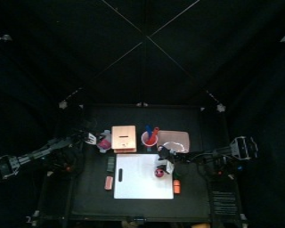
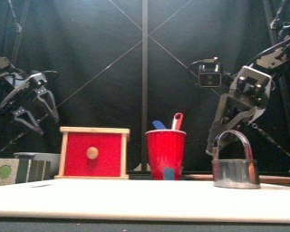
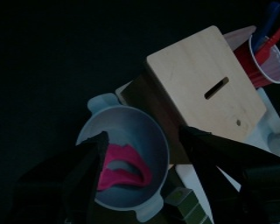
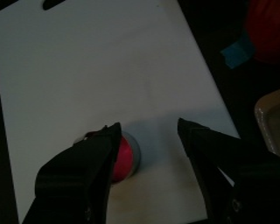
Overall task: Get the cutter from the drawer then cut the dough then place the extra dough in the bowl
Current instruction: Place the extra dough in the bowl
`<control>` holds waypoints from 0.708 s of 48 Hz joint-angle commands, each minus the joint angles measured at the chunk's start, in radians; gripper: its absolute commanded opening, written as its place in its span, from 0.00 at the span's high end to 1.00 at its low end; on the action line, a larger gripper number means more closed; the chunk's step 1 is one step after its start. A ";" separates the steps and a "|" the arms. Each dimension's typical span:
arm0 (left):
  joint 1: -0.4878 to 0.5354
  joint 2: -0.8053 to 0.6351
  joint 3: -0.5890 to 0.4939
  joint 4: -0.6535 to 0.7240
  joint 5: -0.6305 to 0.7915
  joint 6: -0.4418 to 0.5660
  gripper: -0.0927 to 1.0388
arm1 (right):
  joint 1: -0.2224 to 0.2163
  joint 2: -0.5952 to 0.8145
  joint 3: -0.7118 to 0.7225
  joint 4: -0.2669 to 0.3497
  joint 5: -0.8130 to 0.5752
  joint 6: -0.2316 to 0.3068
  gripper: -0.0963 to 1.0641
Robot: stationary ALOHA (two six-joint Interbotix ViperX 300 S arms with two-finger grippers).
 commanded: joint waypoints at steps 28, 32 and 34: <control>-0.198 -0.002 -0.029 0.221 -0.241 0.173 0.06 | -0.002 -0.115 -0.025 -0.086 -0.120 -0.003 0.15; -0.236 0.000 -0.023 0.250 -0.302 0.207 0.06 | -0.002 -0.137 -0.017 -0.092 -0.156 -0.003 0.15; -0.252 -0.002 -0.020 0.262 -0.333 0.222 0.06 | -0.002 -0.146 -0.014 -0.094 -0.172 -0.003 0.15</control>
